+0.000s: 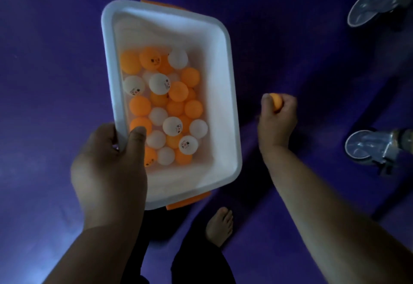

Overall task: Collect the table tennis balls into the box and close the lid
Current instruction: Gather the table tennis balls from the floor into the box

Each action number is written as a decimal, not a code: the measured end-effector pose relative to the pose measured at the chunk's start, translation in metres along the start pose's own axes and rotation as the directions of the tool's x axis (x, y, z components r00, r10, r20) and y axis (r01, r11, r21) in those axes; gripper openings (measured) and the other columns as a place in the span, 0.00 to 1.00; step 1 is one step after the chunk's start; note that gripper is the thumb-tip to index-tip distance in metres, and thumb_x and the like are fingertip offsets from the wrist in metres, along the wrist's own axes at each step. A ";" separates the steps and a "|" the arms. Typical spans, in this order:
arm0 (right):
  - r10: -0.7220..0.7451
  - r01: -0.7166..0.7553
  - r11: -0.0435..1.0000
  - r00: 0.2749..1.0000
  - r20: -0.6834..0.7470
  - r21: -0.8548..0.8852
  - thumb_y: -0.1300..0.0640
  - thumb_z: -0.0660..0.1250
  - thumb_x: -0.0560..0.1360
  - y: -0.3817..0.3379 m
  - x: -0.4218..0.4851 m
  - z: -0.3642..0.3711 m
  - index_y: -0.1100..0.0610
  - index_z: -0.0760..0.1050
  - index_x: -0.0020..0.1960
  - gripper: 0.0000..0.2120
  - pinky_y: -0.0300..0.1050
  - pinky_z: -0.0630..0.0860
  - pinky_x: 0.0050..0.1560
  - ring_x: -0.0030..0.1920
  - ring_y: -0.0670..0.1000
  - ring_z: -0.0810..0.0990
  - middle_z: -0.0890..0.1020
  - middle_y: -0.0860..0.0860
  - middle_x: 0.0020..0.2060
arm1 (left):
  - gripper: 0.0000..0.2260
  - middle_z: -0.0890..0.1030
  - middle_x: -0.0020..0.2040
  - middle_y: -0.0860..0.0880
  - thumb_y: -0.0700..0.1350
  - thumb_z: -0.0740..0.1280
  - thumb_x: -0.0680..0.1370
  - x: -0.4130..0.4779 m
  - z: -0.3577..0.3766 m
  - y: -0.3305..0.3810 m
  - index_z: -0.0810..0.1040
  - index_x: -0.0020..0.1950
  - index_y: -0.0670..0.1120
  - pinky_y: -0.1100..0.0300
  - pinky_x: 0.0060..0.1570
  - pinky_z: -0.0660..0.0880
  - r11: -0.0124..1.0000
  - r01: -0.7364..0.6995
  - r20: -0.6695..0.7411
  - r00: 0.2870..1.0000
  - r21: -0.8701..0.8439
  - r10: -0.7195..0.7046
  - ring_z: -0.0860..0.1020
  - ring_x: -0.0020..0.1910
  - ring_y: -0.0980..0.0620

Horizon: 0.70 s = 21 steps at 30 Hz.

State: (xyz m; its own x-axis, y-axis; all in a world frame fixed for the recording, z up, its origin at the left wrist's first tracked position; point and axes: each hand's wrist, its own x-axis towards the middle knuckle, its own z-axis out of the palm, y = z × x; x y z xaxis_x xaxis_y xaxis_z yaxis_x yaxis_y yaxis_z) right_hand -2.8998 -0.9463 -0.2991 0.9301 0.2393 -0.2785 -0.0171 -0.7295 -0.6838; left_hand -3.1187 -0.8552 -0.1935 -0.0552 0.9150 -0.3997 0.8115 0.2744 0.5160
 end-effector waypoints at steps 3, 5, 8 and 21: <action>-0.107 0.105 0.957 0.994 -0.007 0.270 0.56 0.64 0.75 -0.082 -0.037 -0.015 0.56 0.69 0.53 0.08 0.43 0.77 0.31 0.31 0.51 0.78 0.79 0.52 0.40 | 0.09 0.71 0.31 0.55 0.51 0.66 0.77 0.006 -0.012 0.014 0.72 0.41 0.48 0.65 0.29 0.63 0.999 0.007 0.009 1.000 -0.036 -0.007 0.71 0.34 0.50; -0.172 0.141 0.937 0.982 0.072 0.318 0.55 0.64 0.75 -0.131 -0.061 -0.024 0.55 0.69 0.54 0.09 0.42 0.77 0.34 0.34 0.52 0.79 0.79 0.55 0.42 | 0.11 0.70 0.30 0.54 0.50 0.66 0.76 0.010 -0.027 0.030 0.71 0.39 0.46 0.65 0.28 0.62 0.998 0.024 0.016 1.000 -0.059 -0.024 0.69 0.30 0.50; -0.228 0.160 0.956 0.932 0.282 0.247 0.46 0.63 0.71 -0.186 -0.086 -0.032 0.50 0.70 0.57 0.16 0.40 0.77 0.49 0.48 0.48 0.80 0.79 0.51 0.51 | 0.13 0.70 0.29 0.51 0.49 0.66 0.76 0.016 -0.058 0.055 0.69 0.36 0.45 0.67 0.27 0.58 0.994 0.065 0.051 0.997 -0.086 -0.060 0.68 0.29 0.55; -0.128 0.107 0.978 0.986 0.107 0.178 0.60 0.63 0.78 -0.322 -0.024 0.001 0.51 0.75 0.51 0.05 0.41 0.76 0.47 0.46 0.48 0.79 0.81 0.52 0.48 | 0.13 0.74 0.33 0.45 0.49 0.66 0.76 0.111 -0.158 0.149 0.72 0.38 0.40 0.59 0.28 0.63 0.991 0.041 0.035 0.999 -0.129 -0.037 0.71 0.33 0.48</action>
State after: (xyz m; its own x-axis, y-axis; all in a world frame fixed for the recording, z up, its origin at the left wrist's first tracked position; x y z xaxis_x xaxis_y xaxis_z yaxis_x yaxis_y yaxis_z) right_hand -2.9171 -0.7168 -0.0725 0.8801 0.3975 -0.2596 0.0177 -0.5738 -0.8188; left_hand -3.0959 -0.6657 -0.0413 -0.0646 0.8933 -0.4447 0.7267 0.3476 0.5926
